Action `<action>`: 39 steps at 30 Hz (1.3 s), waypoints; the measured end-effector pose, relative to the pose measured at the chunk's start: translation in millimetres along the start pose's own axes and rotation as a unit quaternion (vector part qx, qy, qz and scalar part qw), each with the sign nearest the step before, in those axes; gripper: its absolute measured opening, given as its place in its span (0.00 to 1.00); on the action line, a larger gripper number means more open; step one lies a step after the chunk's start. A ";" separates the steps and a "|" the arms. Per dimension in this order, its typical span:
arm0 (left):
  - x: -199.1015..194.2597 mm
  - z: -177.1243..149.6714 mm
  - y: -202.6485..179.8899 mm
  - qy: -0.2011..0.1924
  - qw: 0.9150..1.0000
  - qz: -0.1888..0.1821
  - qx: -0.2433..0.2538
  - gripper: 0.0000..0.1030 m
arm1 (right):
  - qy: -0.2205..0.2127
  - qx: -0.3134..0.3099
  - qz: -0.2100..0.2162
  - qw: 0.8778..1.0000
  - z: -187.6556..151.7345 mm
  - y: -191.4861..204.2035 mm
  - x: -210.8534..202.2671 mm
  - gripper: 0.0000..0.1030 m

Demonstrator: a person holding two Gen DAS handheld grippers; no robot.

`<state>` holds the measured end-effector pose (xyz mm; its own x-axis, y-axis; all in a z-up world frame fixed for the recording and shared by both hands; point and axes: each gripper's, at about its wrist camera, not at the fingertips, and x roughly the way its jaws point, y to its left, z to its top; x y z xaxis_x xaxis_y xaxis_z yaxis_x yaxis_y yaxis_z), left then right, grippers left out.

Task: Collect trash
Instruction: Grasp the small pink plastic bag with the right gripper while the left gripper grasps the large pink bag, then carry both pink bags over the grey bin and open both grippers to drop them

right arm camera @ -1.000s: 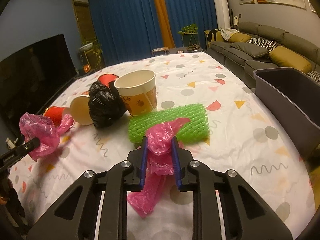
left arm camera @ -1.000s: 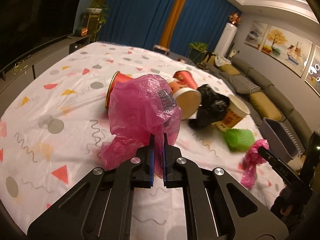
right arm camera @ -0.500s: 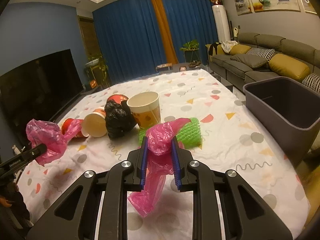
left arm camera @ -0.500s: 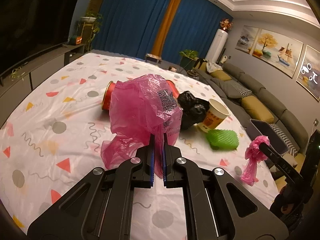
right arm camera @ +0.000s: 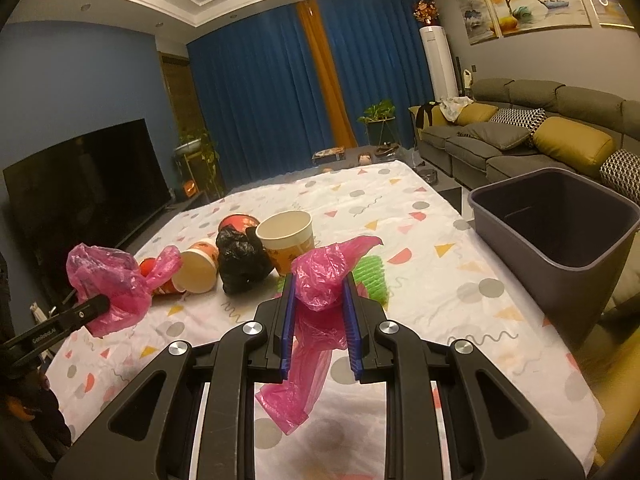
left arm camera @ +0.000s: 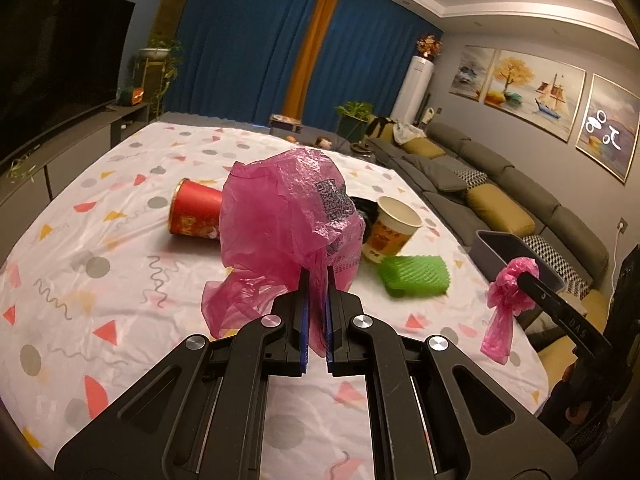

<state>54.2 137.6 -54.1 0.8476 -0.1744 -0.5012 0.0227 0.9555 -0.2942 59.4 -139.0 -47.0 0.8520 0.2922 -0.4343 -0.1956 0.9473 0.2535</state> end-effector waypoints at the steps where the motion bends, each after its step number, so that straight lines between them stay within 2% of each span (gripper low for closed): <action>1: 0.7 -0.3 -1.4 0.000 1.000 -0.001 0.002 0.05 | -0.001 0.001 0.000 1.000 0.2 -1.4 -1.5 0.22; 13: 15.6 -3.6 -37.8 0.014 0.999 -0.027 0.035 0.05 | -0.016 0.008 -0.011 1.000 4.1 -19.7 -15.8 0.22; 25: 41.9 -5.8 -91.9 0.028 0.994 -0.071 0.076 0.05 | -0.036 0.015 -0.036 0.999 14.1 -47.0 -29.5 0.22; 32: 59.3 -4.8 -129.9 0.035 0.989 -0.104 0.102 0.05 | -0.058 0.019 -0.059 0.996 27.3 -68.8 -37.8 0.22; 39: 79.1 2.6 -178.2 0.032 0.981 -0.143 0.130 0.05 | -0.091 0.014 -0.100 0.991 47.2 -93.9 -45.5 0.22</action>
<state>118.6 -45.8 -39.2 0.7524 -0.4511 -0.4799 0.3963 0.8920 -0.2172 62.0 -247.4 -10.2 0.9465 0.0679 -0.3155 -0.0023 0.9790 0.2038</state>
